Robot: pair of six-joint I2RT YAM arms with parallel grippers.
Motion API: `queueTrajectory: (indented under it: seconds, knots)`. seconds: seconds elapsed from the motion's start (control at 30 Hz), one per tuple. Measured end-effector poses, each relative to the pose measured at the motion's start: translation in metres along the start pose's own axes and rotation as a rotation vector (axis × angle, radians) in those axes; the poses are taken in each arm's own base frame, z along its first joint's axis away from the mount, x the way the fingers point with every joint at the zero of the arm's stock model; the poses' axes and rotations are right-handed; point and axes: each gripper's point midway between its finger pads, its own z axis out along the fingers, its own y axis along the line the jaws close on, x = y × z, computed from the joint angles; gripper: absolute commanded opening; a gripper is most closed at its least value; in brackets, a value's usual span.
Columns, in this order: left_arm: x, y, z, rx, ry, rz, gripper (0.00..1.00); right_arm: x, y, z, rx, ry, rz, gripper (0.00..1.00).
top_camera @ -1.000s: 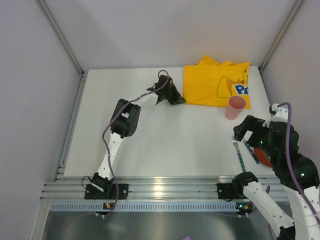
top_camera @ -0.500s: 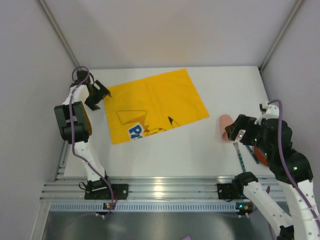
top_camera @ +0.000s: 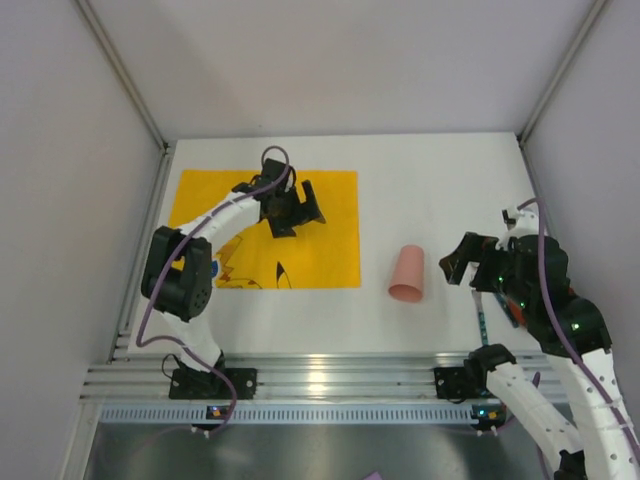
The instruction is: Set the dinner table for one person
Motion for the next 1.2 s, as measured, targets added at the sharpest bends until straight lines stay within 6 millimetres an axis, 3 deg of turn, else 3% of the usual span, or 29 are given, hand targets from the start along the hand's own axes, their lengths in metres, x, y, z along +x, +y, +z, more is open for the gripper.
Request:
queueTrajectory:
  seconds: [0.17, 0.23, 0.37, 0.77, 1.03, 1.13, 1.2]
  knots:
    - [0.053, 0.028, 0.042, -0.083, 0.122, -0.088, 0.99, 0.001, 0.001, 0.001, -0.005, 0.005, 0.0, 1.0]
    - [0.05, 0.015, 0.043, -0.057, 0.082, -0.086, 0.99, 0.003, 0.0, 0.0, -0.008, 0.0, 0.0, 1.0]
    - [0.071, -0.014, 0.053, -0.016, 0.087, -0.059, 0.99, 0.006, -0.002, -0.006, -0.012, -0.016, -0.001, 1.0]
    - [0.13, -0.129, 0.09, 0.134, 0.168, 0.067, 0.99, 0.015, -0.015, -0.02, 0.028, -0.04, -0.018, 1.0]
    - [0.147, -0.152, 0.094, 0.164, 0.197, 0.11, 0.99, 0.025, -0.023, -0.023, 0.06, -0.003, -0.036, 1.0]
    - [0.149, -0.15, 0.09, 0.14, 0.188, 0.131, 0.99, 0.027, -0.023, -0.022, 0.07, 0.022, -0.027, 1.0]
    - [0.15, -0.136, 0.082, 0.081, 0.182, 0.147, 0.99, 0.025, -0.022, -0.019, 0.074, 0.039, -0.015, 1.0]
